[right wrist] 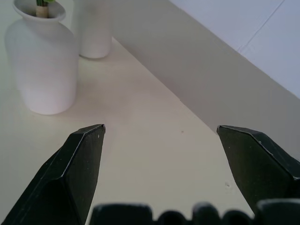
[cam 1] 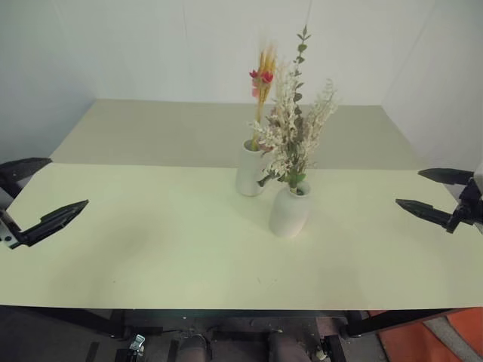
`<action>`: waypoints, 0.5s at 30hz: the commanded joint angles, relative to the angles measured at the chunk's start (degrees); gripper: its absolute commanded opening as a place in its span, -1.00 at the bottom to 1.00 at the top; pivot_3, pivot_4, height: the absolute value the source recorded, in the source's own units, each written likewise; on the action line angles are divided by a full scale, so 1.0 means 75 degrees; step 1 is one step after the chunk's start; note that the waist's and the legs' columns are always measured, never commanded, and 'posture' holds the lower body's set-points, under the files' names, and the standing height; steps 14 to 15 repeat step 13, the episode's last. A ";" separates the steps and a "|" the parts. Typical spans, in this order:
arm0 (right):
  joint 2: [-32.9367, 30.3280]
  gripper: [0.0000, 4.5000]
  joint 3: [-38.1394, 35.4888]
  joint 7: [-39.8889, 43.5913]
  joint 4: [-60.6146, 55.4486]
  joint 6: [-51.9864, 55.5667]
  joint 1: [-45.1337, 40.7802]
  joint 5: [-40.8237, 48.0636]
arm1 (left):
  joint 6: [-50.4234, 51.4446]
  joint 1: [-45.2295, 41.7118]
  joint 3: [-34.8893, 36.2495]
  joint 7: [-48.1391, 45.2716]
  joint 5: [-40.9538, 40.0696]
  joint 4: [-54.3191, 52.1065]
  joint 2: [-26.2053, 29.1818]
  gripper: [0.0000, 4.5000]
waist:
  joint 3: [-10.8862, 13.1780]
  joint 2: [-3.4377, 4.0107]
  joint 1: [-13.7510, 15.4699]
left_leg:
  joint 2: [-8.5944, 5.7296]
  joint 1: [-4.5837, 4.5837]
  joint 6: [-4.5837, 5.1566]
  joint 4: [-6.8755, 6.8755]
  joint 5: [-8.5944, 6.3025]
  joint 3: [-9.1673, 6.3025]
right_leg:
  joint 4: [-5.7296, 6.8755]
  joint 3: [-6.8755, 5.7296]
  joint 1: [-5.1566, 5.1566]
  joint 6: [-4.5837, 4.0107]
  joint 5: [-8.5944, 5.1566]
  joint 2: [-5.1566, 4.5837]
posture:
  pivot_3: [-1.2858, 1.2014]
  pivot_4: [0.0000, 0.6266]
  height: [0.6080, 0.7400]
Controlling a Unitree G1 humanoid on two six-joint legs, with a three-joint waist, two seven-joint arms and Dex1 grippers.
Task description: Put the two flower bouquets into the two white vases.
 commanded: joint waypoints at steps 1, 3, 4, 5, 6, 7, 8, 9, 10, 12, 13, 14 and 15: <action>-0.0329 1.00 -0.0187 0.0239 0.0420 -0.0360 -0.0294 0.0022 | 0.0026 0.0069 0.0461 0.0057 -0.0181 -0.0107 0.0196 0.99 | 0.0000 0.0000 0.0004 | 0.0000 0.0003 0.0000 0.0000 0.0000 0.0001 | 0.0000 0.0000 0.0000 0.0000 0.0000 0.0000 | 0.03 -0.52 1.00; -0.0284 1.00 -0.0222 0.0340 0.0398 -0.0597 -0.0196 0.0022 | -0.0041 0.0045 0.0386 0.0075 -0.0162 -0.0011 0.0255 0.99 | 0.0000 0.0000 0.0000 | 0.0000 0.0003 0.0000 -0.0001 0.0000 0.0001 | 0.0000 -0.0001 0.0001 -0.0001 -0.0001 0.0000 | 0.03 -0.52 1.00; -0.0242 1.00 -0.0245 0.0363 0.0320 -0.0680 -0.0093 0.0037 | -0.0065 0.0025 0.0317 0.0104 -0.0149 0.0010 0.0271 0.99 | 0.0000 0.0000 -0.0007 | 0.0001 0.0008 0.0000 -0.0002 0.0000 0.0001 | 0.0000 0.0000 0.0003 -0.0002 -0.0001 0.0000 | 0.03 -0.52 1.00; -0.0215 1.00 -0.0261 0.0379 0.0269 -0.0736 -0.0022 0.0049 | -0.0080 0.0013 0.0271 0.0126 -0.0143 0.0023 0.0282 0.99 | 0.0000 0.0001 -0.0015 | 0.0001 0.0010 -0.0001 -0.0002 0.0000 0.0002 | 0.0000 0.0001 0.0003 -0.0002 -0.0001 0.0001 | 0.03 -0.52 1.00; -0.0183 1.00 -0.0322 0.0400 0.0155 -0.0776 0.0142 0.0078 | -0.0091 0.0006 0.0213 0.0110 -0.0164 0.0034 0.0291 0.99 | 0.0000 0.0001 -0.0017 | 0.0001 0.0011 -0.0001 -0.0004 0.0000 0.0004 | 0.0001 0.0002 0.0003 -0.0002 -0.0001 0.0001 | 0.03 -0.52 1.00; -0.0169 1.00 -0.0403 0.0414 0.0059 -0.0794 0.0302 0.0111 | -0.0095 0.0005 0.0179 0.0088 -0.0192 0.0041 0.0297 0.99 | 0.0000 0.0001 -0.0015 | 0.0001 0.0012 0.0000 -0.0006 0.0000 0.0005 | 0.0002 0.0003 0.0002 -0.0002 -0.0001 0.0000 | 0.03 -0.52 1.00; -0.0174 1.00 -0.0523 0.0412 -0.0033 -0.0794 0.0482 0.0151 | -0.0100 -0.0003 0.0146 0.0072 -0.0215 0.0055 0.0307 0.99 | 0.0000 0.0001 -0.0016 | 0.0001 0.0013 0.0000 -0.0009 0.0000 0.0006 | 0.0002 0.0003 0.0003 -0.0002 -0.0002 0.0001 | 0.03 -0.52 1.00; -0.0179 1.00 -0.0615 0.0405 -0.0105 -0.0792 0.0621 0.0185 | -0.0106 0.0000 0.0134 0.0059 -0.0230 0.0060 0.0307 0.99 | 0.0000 0.0001 -0.0012 | 0.0001 0.0013 -0.0001 -0.0010 0.0000 0.0006 | 0.0004 0.0003 0.0002 -0.0003 -0.0002 0.0001 | 0.03 -0.52 1.00; -0.0202 1.00 -0.0710 0.0391 -0.0139 -0.0778 0.0729 0.0213 | -0.0124 -0.0022 0.0105 0.0050 -0.0237 0.0091 0.0318 0.99 | 0.0000 0.0001 -0.0011 | 0.0001 0.0012 0.0000 -0.0011 0.0000 0.0007 | 0.0004 0.0003 0.0001 -0.0003 -0.0002 0.0001 | 0.03 -0.52 1.00; -0.0287 1.00 -0.0946 0.0385 -0.0155 -0.0768 0.0965 0.0202 | -0.0203 -0.0166 -0.0081 0.0069 -0.0179 0.0265 0.0391 0.99 | 0.0000 0.0001 -0.0012 | 0.0001 0.0013 0.0000 -0.0011 0.0000 0.0009 | 0.0005 0.0005 0.0000 -0.0003 -0.0002 0.0001 | 0.03 -0.52 1.00; -0.0316 1.00 -0.1043 0.0377 -0.0199 -0.0753 0.1066 0.0182 | -0.0258 -0.0279 -0.0236 0.0070 -0.0151 0.0373 0.0447 0.99 | 0.0000 0.0001 -0.0012 | 0.0000 0.0015 0.0000 -0.0011 0.0000 0.0010 | 0.0005 0.0006 0.0001 -0.0003 -0.0002 0.0001 | 0.03 -0.52 1.00; -0.0316 1.00 -0.1043 0.0377 -0.0199 -0.0753 0.1066 0.0182 | -0.0258 -0.0279 -0.0236 0.0070 -0.0151 0.0373 0.0447 0.99 | 0.0000 0.0001 -0.0012 | 0.0000 0.0015 0.0000 -0.0011 0.0000 0.0010 | 0.0005 0.0006 0.0001 -0.0003 -0.0002 0.0001 | 0.03 -0.52 1.00; -0.0316 1.00 -0.1043 0.0377 -0.0199 -0.0753 0.1066 0.0182 | -0.0258 -0.0279 -0.0236 0.0070 -0.0151 0.0373 0.0447 0.99 | 0.0000 0.0001 -0.0012 | 0.0000 0.0015 0.0000 -0.0011 0.0000 0.0010 | 0.0005 0.0006 0.0001 -0.0003 -0.0002 0.0001 | 0.03 -0.52 1.00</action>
